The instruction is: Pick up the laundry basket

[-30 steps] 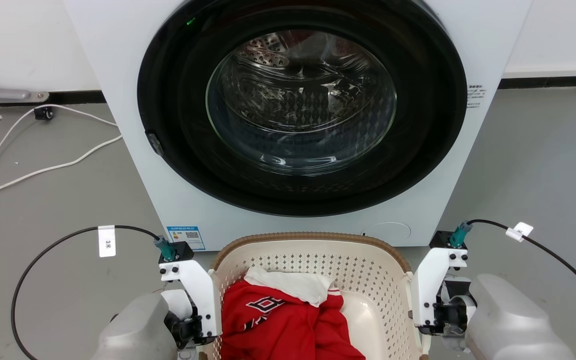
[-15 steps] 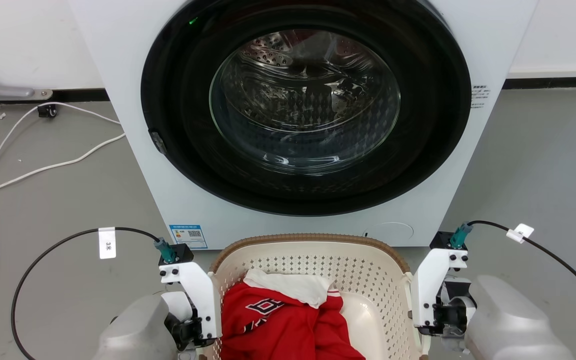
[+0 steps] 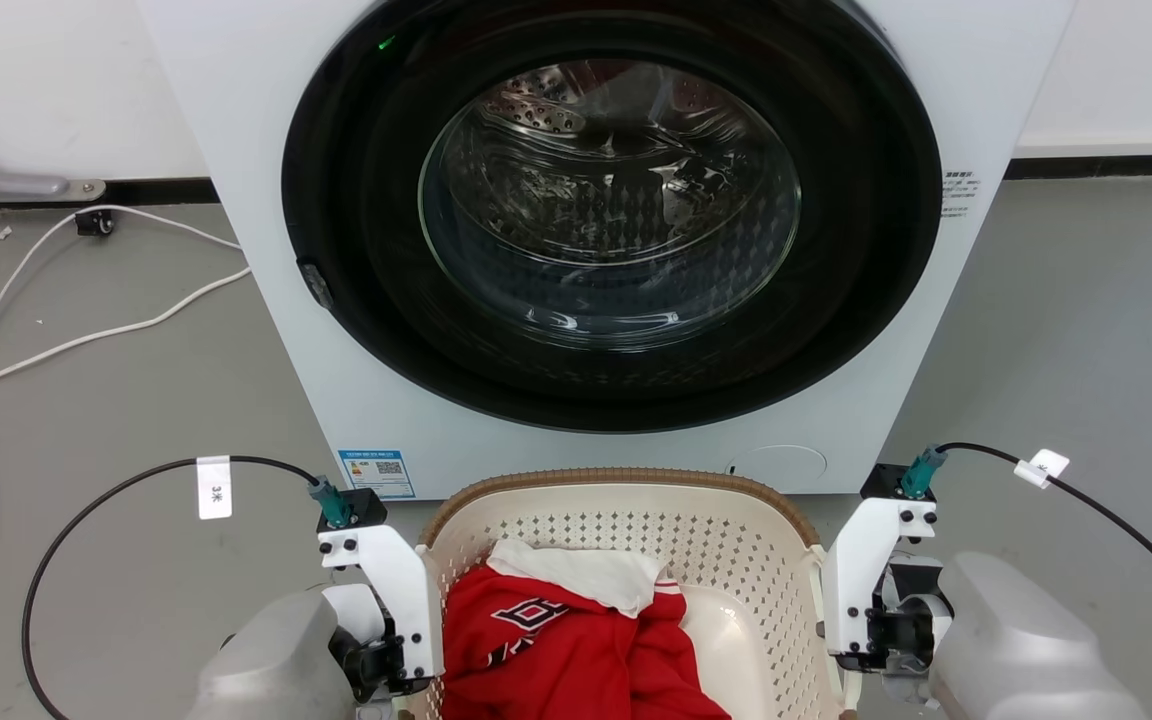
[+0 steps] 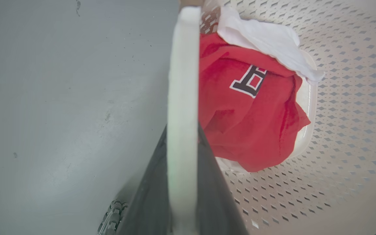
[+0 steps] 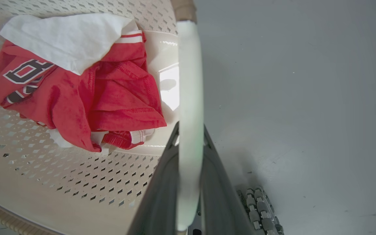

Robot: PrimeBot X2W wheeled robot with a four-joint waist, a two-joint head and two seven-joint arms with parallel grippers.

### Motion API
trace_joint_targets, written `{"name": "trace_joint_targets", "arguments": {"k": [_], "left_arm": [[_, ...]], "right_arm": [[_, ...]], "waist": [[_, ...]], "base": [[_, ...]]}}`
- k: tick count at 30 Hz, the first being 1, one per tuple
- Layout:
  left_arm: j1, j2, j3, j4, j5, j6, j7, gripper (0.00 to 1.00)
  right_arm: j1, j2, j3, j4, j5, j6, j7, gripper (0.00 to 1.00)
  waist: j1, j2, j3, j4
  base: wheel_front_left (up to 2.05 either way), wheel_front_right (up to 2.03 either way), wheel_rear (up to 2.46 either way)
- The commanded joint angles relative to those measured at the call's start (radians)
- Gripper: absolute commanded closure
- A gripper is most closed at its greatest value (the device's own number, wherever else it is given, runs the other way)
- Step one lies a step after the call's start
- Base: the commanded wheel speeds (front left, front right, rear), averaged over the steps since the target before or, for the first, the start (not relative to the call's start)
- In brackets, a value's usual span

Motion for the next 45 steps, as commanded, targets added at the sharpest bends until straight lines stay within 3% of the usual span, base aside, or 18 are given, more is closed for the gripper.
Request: {"name": "trace_joint_targets", "arguments": {"k": [1, 45], "left_arm": [[-0.013, -0.012, -0.002, -0.005, -0.009, -0.005, -0.006, 1.00], [-0.014, -0.017, -0.027, -0.006, -0.052, -0.005, -0.025, 1.00]], "right_arm": [[0.004, 0.017, -0.005, -0.006, 0.002, 0.011, -0.003, 1.00], [0.007, 0.020, 0.019, -0.006, 0.034, 0.011, 0.002, 1.00]], "waist": [[0.0000, 0.0000, 0.000, 0.000], [0.0000, 0.0000, 0.001, 0.005]], "base": [[0.00, 0.00, 0.00], [0.00, 0.00, 0.00]]}}
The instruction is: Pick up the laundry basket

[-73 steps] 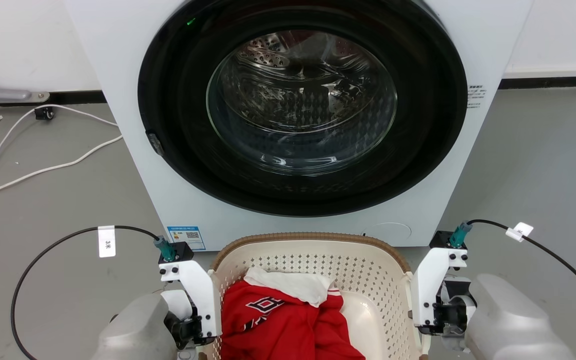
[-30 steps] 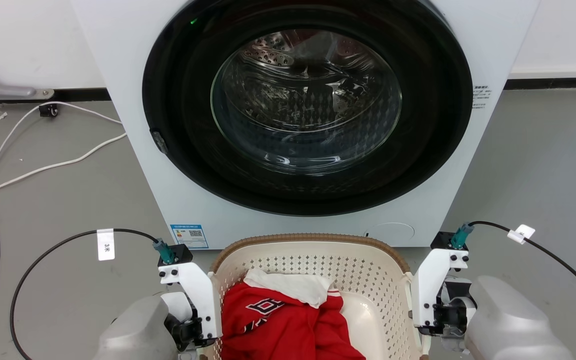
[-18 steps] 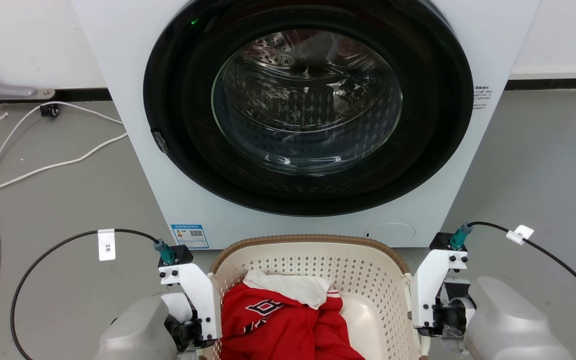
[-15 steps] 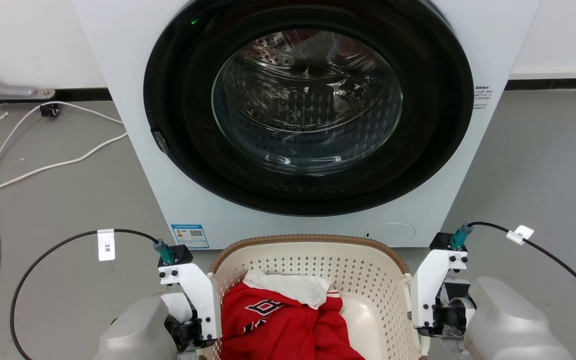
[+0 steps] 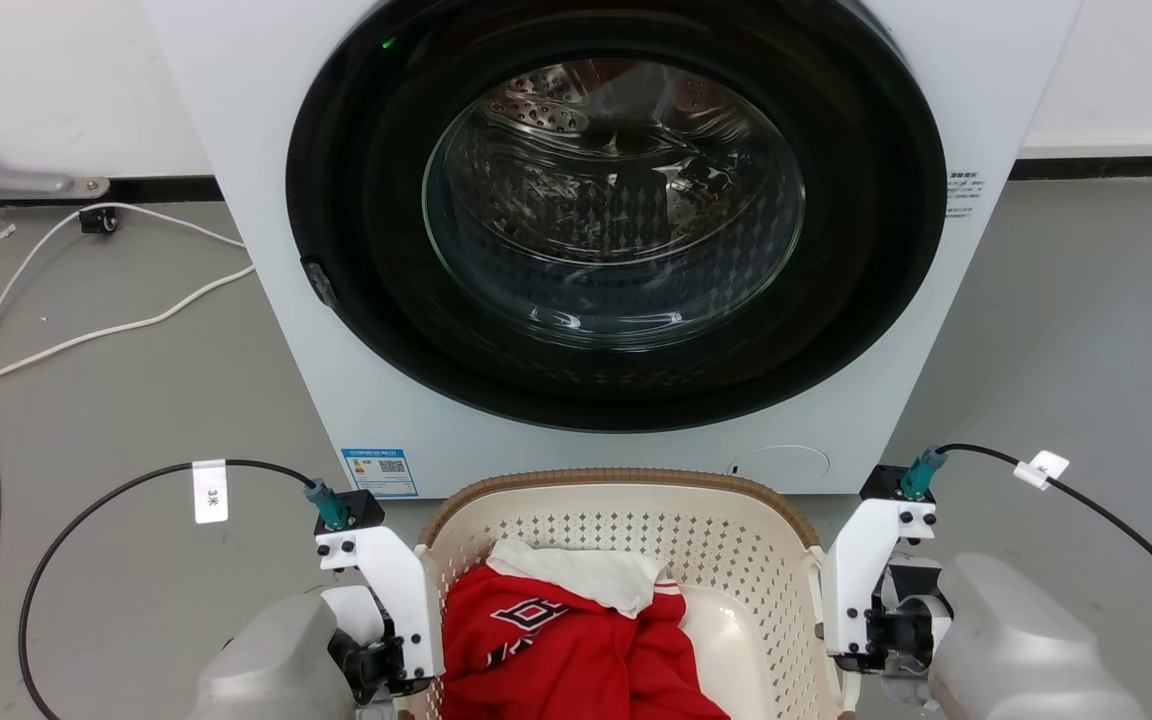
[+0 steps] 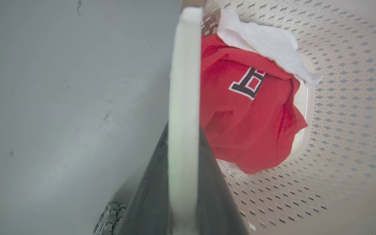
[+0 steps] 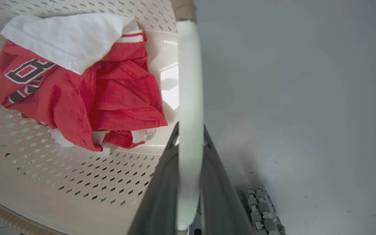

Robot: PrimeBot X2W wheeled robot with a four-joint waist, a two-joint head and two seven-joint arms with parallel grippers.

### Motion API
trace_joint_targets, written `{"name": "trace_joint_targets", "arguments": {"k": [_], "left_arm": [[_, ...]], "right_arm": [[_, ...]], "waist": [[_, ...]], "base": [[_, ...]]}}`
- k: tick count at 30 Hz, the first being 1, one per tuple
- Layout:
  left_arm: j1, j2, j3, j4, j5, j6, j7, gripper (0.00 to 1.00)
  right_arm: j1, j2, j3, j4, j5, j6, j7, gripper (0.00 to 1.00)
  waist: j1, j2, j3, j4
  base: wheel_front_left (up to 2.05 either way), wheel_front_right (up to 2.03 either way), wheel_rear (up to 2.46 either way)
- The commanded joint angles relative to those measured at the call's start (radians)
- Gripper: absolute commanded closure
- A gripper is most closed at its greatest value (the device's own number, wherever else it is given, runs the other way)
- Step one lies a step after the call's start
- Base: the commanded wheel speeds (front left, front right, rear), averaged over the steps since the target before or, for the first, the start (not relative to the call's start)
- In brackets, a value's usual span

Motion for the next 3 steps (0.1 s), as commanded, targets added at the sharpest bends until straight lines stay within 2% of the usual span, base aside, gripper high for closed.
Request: {"name": "trace_joint_targets", "arguments": {"k": [1, 3], "left_arm": [[-0.015, -0.017, -0.001, -0.011, -0.010, -0.005, -0.007, 1.00], [-0.016, -0.017, -0.002, -0.011, -0.010, -0.005, -0.008, 1.00]], "right_arm": [[0.006, 0.021, -0.002, -0.006, 0.007, 0.011, 0.001, 1.00], [0.006, 0.021, -0.004, -0.006, 0.009, 0.011, 0.001, 1.00]], "waist": [[0.0000, 0.0000, 0.000, 0.000], [0.0000, 0.0000, 0.001, 0.000]], "base": [[0.00, 0.00, 0.00], [0.00, 0.00, 0.00]]}}
